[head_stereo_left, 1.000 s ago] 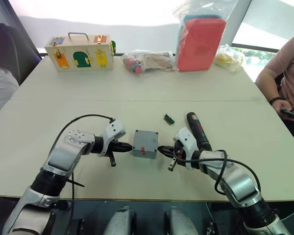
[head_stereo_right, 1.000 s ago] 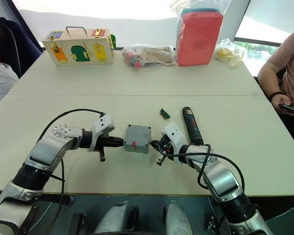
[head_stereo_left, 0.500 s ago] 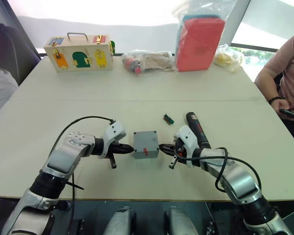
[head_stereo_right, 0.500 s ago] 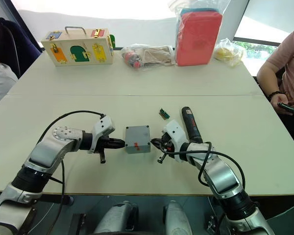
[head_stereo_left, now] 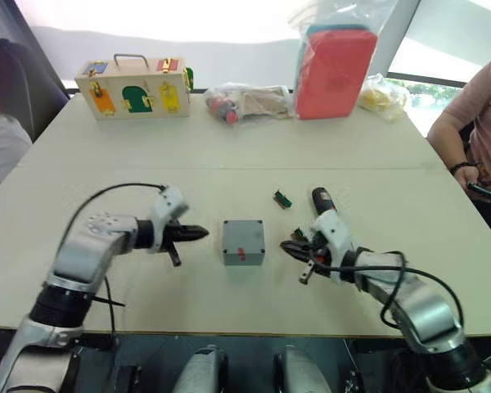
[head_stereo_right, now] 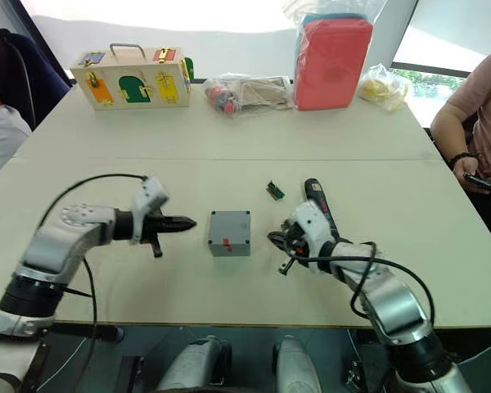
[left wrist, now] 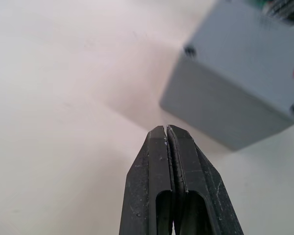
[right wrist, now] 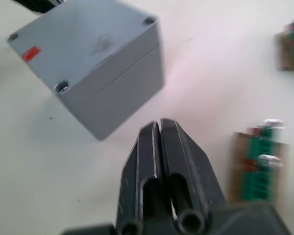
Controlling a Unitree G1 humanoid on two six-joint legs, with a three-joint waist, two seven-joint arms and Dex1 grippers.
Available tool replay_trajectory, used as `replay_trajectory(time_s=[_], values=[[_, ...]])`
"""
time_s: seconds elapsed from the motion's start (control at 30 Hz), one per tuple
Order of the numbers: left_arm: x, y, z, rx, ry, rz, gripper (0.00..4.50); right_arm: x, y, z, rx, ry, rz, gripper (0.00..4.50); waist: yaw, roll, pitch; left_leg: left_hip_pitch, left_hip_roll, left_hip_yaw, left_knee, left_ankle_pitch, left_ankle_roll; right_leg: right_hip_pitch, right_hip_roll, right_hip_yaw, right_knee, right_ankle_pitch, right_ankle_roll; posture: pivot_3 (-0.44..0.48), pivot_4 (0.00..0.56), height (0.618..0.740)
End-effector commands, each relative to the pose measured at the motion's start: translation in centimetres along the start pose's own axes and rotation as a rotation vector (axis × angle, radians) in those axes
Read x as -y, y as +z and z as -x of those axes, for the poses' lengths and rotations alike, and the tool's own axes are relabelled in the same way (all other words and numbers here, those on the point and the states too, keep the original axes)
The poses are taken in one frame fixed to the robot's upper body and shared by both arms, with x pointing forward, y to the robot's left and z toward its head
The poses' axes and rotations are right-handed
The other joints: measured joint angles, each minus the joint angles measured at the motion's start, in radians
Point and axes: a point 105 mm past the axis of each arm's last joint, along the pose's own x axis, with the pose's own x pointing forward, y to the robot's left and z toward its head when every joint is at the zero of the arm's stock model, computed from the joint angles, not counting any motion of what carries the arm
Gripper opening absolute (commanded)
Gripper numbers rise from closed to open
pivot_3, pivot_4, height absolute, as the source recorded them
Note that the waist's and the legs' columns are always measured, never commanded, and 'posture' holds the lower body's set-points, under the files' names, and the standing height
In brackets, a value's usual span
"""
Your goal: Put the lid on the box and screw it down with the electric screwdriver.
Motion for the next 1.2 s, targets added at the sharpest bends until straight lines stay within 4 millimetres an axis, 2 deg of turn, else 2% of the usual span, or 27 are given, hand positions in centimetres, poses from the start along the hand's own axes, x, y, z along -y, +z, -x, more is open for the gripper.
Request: replay_trajectory(time_s=[0.03,0.07,0.1,0.13,0.2,0.3,0.43,0.53,0.63,0.8,1.2], values=[[3.3,3.8,0.9,0.03,-0.142,-0.14,0.0,1.7,1.1,2.1,0.057,-0.12,-0.043,0.04,0.003,0.0,0.0,0.0,0.0,0.0,0.0,0.0,0.0,0.0,0.0,0.0,0.0,0.0,0.0,0.0,0.15,0.738],[4.1,3.7,0.7,0.01,-0.179,-0.164,0.0,1.9,1.0,2.3,0.054,-0.137,-0.063,0.04,0.002,0.0,0.0,0.0,0.0,0.0,0.0,0.0,0.0,0.001,0.0,0.0,-0.001,0.0,0.0,0.0,0.15,0.738],[4.9,3.6,0.5,-0.006,-0.219,-0.186,0.0,1.9,0.7,2.3,0.045,-0.141,-0.073,0.53,0.002,0.001,0.0,0.0,0.0,0.001,0.0,0.0,0.0,0.001,0.0,0.001,-0.001,0.0,0.0,0.0,0.15,0.738],[5.5,3.5,0.4,-0.019,-0.25,-0.202,0.0,1.8,0.5,2.3,0.034,-0.137,-0.082,0.77,0.002,0.001,-0.001,0.0,0.0,0.001,-0.001,0.0,0.0,0.001,-0.001,0.001,-0.001,0.0,0.0,0.0,0.15,0.738],[6.1,3.3,0.0,-0.035,-0.284,-0.227,0.0,1.5,-0.1,2.0,0.009,-0.129,-0.092,1.64,-0.001,0.001,0.0,0.001,0.0,0.001,-0.001,0.0,0.0,0.0,0.0,0.001,-0.001,0.0,0.0,0.0,0.15,0.738],[6.4,3.1,-0.5,-0.049,-0.309,-0.244,0.0,1.6,-0.7,1.6,-0.017,-0.143,-0.117,2.91,-0.006,0.001,0.0,0.001,0.0,0.001,-0.002,0.001,-0.002,0.0,0.0,0.001,0.0,0.0,0.0,0.0,0.15,0.738],[6.5,2.1,-1.0,-0.074,-0.308,-0.258,0.0,1.9,-1.0,1.2,-0.037,-0.159,-0.136,4.35,-0.007,0.001,0.0,0.001,0.0,0.001,-0.002,0.001,-0.001,0.0,0.0,0.001,-0.001,0.0,0.0,0.0,0.15,0.738],[6.5,1.7,-1.2,-0.084,-0.307,-0.263,0.0,2.0,-1.3,1.0,-0.048,-0.163,-0.138,4.35,-0.007,0.001,0.0,0.001,0.0,0.001,-0.002,0.001,-0.001,0.0,0.0,0.001,-0.001,0.0,0.0,0.0,0.15,0.738],[6.6,1.3,-1.1,-0.088,-0.303,-0.26,0.0,2.2,-1.6,0.8,-0.053,-0.172,-0.122,3.72,-0.005,0.001,0.0,0.001,0.0,0.001,-0.002,0.001,-0.001,0.0,0.0,0.001,-0.001,0.0,0.0,0.0,0.15,0.738],[6.6,0.8,-1.1,-0.093,-0.286,-0.254,0.0,2.4,-2.0,0.5,-0.069,-0.165,-0.119,1.92,-0.007,0.001,0.0,0.001,0.0,0.001,-0.002,0.001,-0.001,0.0,0.001,0.001,-0.001,0.0,0.0,0.0,0.15,0.738],[6.3,0.7,-1.2,-0.082,-0.268,-0.248,0.0,2.7,-2.0,0.1,-0.059,-0.187,-0.133,1.92,-0.007,0.001,0.0,0.001,0.0,0.001,-0.002,0.001,-0.001,0.0,0.001,0.001,-0.001,0.0,0.0,0.0,0.15,0.738]])
